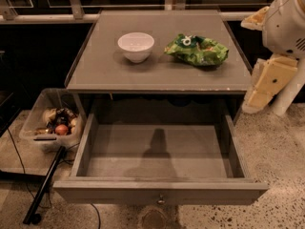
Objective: Place green rice chip bag into top drawer
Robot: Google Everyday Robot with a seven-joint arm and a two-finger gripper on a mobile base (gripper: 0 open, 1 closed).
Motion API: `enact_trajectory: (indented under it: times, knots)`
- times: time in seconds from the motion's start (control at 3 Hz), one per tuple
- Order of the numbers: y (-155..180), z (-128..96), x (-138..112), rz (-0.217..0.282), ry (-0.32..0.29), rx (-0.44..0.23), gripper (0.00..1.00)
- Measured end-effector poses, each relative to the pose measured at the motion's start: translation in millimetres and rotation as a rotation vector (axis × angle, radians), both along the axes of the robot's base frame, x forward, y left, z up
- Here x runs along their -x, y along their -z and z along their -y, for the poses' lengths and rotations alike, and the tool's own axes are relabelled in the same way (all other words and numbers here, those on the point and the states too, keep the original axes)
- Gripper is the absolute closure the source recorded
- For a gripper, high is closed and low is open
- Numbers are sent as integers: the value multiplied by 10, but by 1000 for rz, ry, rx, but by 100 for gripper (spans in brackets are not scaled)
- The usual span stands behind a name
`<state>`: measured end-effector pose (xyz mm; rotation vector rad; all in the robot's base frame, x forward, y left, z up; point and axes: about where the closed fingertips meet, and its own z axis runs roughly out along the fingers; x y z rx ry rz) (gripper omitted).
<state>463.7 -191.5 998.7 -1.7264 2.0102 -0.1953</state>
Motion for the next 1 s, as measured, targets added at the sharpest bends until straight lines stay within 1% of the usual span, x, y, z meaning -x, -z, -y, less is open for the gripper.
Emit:
enact_trajectory:
  times: [0.33,0.67,1.0]
  knots:
    - [24,-16,-204,24,11,-132,0]
    - [48,-172,-544,52,31,-226,0]
    - [48,-172,-544,52,31,-226,0]
